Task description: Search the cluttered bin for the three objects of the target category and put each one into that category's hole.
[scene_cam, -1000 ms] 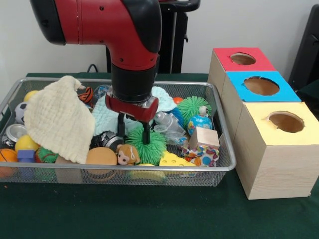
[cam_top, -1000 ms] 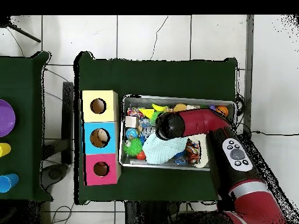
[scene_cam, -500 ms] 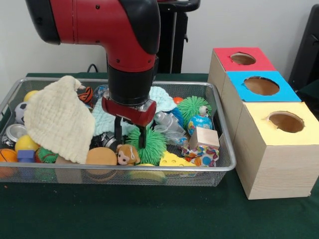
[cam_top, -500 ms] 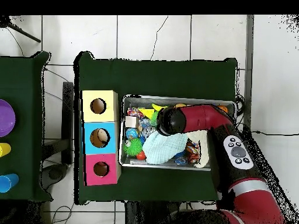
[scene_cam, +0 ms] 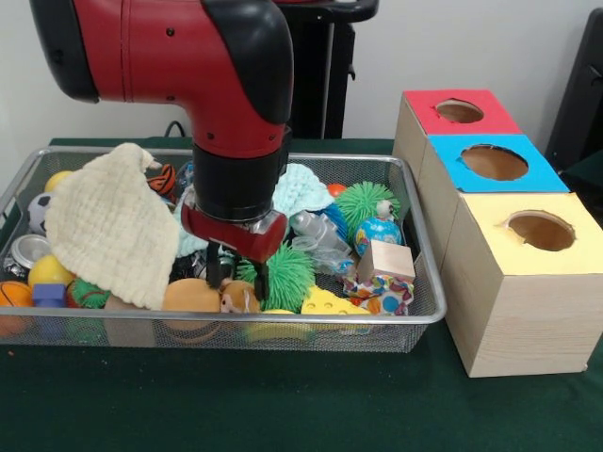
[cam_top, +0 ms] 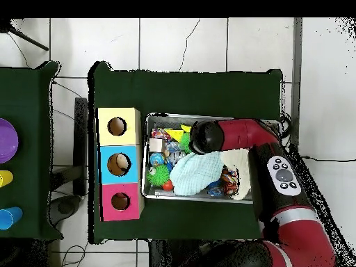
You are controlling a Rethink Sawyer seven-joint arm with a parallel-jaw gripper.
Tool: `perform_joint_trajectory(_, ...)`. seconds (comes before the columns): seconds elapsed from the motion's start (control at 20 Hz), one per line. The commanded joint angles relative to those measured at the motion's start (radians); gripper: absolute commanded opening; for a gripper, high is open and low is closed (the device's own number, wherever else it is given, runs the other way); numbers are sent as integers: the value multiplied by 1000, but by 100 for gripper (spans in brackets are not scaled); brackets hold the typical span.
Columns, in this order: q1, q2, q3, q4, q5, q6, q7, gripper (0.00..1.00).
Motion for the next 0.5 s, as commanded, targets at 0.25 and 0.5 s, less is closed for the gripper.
perform_joint_trajectory(0.25, 108, 112, -111, -31, -5, -30, 133, 100)
perform_joint_trajectory(0.5, 149, 135, -162, -32, 12, -76, 189, 100)
